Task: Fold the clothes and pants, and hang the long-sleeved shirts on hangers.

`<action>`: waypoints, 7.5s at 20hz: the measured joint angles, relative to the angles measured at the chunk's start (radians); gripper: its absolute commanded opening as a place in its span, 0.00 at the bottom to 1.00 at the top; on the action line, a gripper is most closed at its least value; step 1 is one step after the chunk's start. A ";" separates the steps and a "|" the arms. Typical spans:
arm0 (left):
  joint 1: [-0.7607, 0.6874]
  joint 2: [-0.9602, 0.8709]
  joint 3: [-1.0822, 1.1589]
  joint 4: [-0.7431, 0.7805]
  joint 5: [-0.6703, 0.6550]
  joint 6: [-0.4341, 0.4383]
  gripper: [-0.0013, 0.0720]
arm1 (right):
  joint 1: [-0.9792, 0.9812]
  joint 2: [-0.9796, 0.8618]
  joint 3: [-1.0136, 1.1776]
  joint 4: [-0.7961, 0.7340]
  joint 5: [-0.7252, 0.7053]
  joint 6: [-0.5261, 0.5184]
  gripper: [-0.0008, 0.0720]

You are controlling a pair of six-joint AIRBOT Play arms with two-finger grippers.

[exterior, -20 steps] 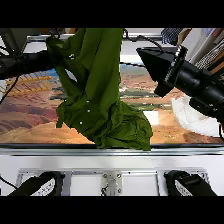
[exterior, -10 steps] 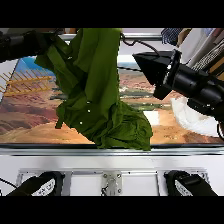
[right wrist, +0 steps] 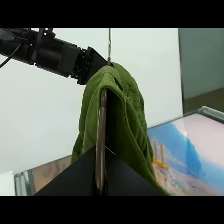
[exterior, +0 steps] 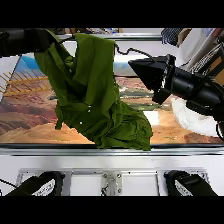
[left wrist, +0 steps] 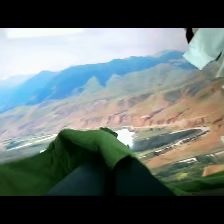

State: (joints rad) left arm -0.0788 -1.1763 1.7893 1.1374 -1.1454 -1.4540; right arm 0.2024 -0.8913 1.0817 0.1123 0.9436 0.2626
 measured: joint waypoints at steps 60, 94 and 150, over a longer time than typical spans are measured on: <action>0.038 0.396 -0.417 0.014 0.005 -0.027 0.03 | -0.003 0.311 0.000 0.067 -0.653 -0.548 0.02; 0.038 0.270 -0.464 -0.091 0.049 -0.027 0.03 | -0.003 0.608 -0.008 -0.459 -1.700 -0.951 0.02; 0.038 0.268 -0.466 -0.086 0.020 -0.031 0.03 | -1.190 -0.220 0.633 0.499 -1.167 -0.885 0.29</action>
State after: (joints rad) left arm -0.0406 -0.9085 1.3235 1.0515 -1.1255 -1.4845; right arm -0.9878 -1.1118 1.7149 0.6109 -0.2234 -0.6224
